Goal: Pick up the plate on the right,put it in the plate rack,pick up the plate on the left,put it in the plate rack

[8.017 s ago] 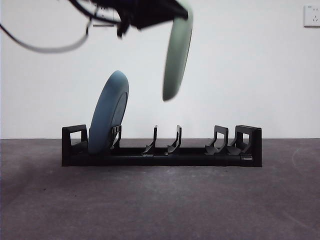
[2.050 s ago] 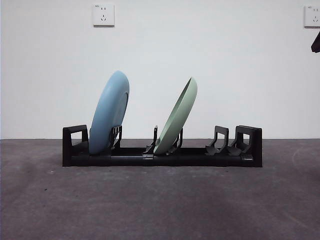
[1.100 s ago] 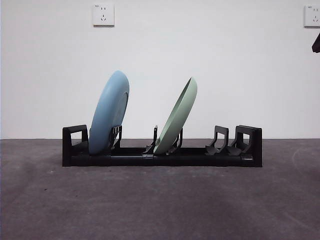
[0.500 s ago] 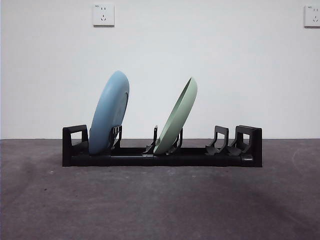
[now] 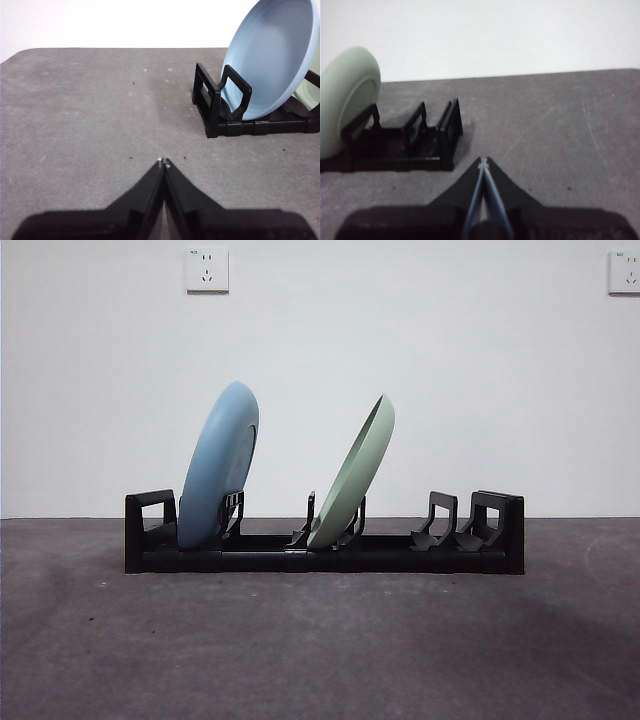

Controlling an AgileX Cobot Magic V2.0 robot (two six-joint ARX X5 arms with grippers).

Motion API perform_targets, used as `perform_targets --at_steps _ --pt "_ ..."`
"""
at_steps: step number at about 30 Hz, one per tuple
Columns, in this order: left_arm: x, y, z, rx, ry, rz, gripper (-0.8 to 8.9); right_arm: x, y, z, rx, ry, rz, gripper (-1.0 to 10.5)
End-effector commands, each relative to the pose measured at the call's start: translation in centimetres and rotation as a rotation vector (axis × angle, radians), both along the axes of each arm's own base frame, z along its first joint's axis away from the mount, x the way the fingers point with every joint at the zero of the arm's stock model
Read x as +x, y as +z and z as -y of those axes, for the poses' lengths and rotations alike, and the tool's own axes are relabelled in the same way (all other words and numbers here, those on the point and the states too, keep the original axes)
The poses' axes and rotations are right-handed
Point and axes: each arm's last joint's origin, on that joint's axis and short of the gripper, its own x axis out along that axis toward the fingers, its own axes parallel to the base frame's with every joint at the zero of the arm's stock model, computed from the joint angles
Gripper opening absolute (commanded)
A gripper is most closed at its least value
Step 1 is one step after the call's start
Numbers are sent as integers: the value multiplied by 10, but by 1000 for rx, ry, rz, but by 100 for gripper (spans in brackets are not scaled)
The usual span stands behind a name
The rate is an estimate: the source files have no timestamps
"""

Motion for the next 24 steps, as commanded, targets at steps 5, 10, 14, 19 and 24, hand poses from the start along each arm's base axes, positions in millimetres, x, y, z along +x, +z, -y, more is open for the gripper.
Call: perform_targets --at_steps 5,10,14,19,24 --pt "1 -5 0 4 -4 -9 -3 1 -17 0 19 0 -66 1" --pt "1 -5 0 4 -4 -9 -3 1 -17 0 23 7 -72 1" --pt "1 -5 0 4 -4 -9 -3 0 -23 -3 55 74 -134 1" --pt "1 -5 0 4 -4 -9 -3 0 -24 -3 78 85 -153 1" --pt "1 -5 0 4 -3 -9 -3 0 -24 -3 78 87 -153 1"
